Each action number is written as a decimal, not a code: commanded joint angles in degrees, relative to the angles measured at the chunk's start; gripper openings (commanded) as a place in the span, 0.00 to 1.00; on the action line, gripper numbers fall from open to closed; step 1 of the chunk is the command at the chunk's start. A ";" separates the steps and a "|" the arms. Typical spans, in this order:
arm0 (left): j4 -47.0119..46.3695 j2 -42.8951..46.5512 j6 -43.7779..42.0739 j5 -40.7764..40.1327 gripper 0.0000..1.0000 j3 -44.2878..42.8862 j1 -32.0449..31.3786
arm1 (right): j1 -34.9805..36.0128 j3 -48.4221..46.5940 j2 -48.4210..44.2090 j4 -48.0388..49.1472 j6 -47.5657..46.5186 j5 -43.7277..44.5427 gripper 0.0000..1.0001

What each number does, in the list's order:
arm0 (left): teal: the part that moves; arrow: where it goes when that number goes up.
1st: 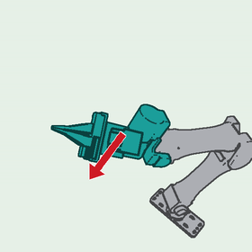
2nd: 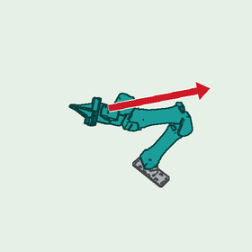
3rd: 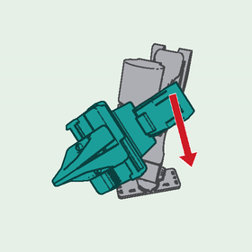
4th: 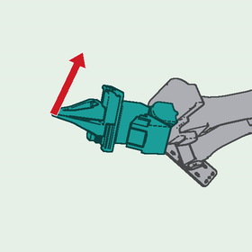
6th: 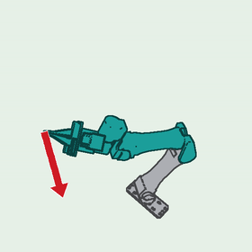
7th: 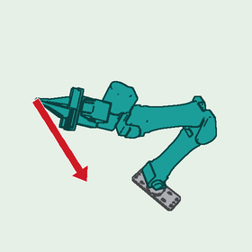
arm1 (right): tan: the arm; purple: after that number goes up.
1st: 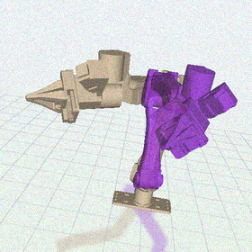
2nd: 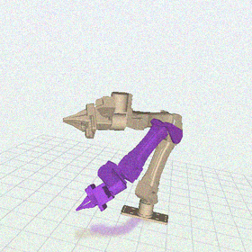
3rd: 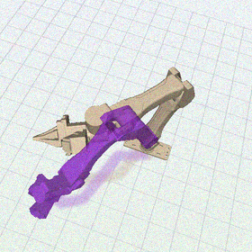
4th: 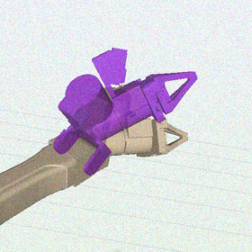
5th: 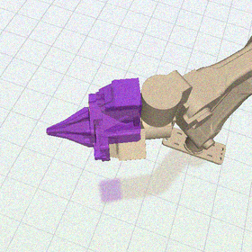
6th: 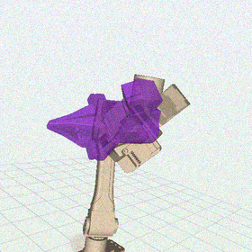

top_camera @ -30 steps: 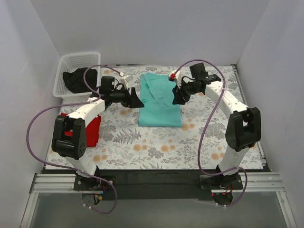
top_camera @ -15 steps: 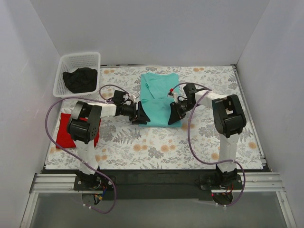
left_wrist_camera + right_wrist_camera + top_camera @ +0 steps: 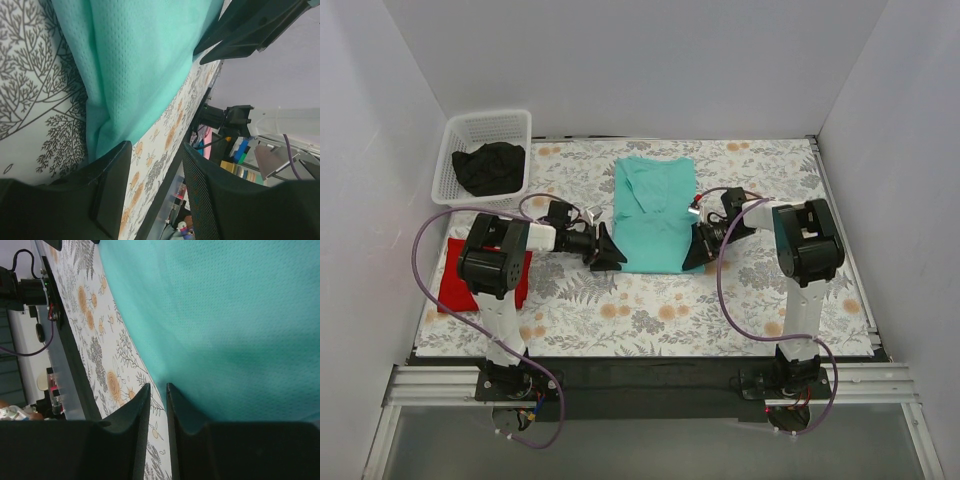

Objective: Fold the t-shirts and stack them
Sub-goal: Fold the tshirt

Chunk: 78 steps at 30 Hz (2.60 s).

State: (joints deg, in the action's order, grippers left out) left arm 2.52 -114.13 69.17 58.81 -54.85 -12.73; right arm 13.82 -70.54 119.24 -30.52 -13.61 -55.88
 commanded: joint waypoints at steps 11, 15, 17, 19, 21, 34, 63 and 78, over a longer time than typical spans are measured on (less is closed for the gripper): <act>8.63 18.41 -22.12 -2.19 0.45 -0.34 1.75 | -0.21 -5.93 -16.21 -11.22 -23.18 7.78 0.32; 10.40 20.87 -37.91 -8.26 0.43 -1.22 1.39 | 3.22 -3.99 -18.95 -10.18 -33.05 18.50 0.33; 9.87 21.49 -42.69 -9.15 0.42 -1.14 0.78 | 4.10 -2.42 -19.92 -8.86 -35.51 20.62 0.34; 9.87 23.15 -50.06 -9.41 0.41 -0.26 -0.36 | 5.77 -0.74 -20.89 -5.88 -36.57 22.03 0.34; 9.26 24.56 -55.69 -11.43 0.40 2.89 -3.69 | 8.48 3.29 -22.47 -1.76 -38.50 25.36 0.34; -1.56 22.20 -78.74 -18.19 0.44 12.14 -11.44 | 14.56 15.17 -23.09 8.99 -47.04 33.81 0.40; 6.61 19.54 -81.31 -24.44 0.00 5.46 -11.70 | 14.13 12.02 -24.14 2.42 -47.22 35.84 0.01; 23.39 23.77 -79.97 -19.34 0.00 -10.46 -9.68 | 10.61 -5.15 -26.60 -12.45 -47.39 32.23 0.01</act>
State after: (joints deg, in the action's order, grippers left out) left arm 19.90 -94.94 -9.28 36.88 -65.43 -21.89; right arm 24.12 -76.79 95.00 -37.10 -60.58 -22.04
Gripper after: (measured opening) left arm 0.029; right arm 0.023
